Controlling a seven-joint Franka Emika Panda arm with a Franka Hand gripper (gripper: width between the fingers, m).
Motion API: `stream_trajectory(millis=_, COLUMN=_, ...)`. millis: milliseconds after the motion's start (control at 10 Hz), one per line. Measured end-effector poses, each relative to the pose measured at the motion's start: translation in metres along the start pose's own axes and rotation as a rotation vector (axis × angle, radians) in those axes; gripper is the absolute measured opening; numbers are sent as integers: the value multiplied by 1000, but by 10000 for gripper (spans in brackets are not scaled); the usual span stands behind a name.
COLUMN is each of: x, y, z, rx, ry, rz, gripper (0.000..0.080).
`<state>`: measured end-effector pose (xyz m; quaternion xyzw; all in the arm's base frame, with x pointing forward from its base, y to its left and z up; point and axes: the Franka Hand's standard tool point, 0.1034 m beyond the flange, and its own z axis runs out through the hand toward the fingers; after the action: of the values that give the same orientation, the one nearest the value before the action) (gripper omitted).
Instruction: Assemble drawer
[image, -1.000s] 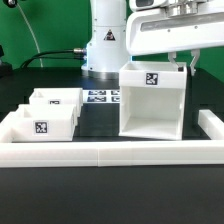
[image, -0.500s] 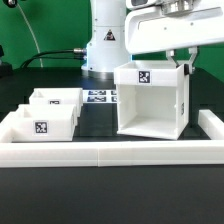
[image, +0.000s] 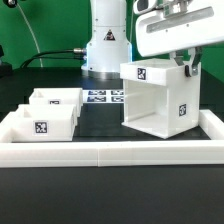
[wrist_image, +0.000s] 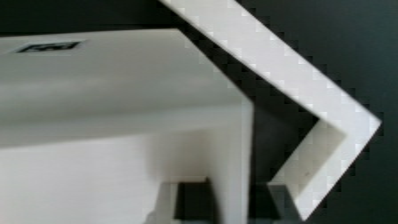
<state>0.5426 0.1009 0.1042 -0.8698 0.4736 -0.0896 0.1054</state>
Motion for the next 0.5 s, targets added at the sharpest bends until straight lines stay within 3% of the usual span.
stream_trajectory(millis=100, x=6, y=-1, z=1, rx=14, ry=5, rz=61, gripper=52)
stream_trajectory(millis=500, x=1, y=-7, z=-3, rx=38, ry=-16, rz=248, gripper=55)
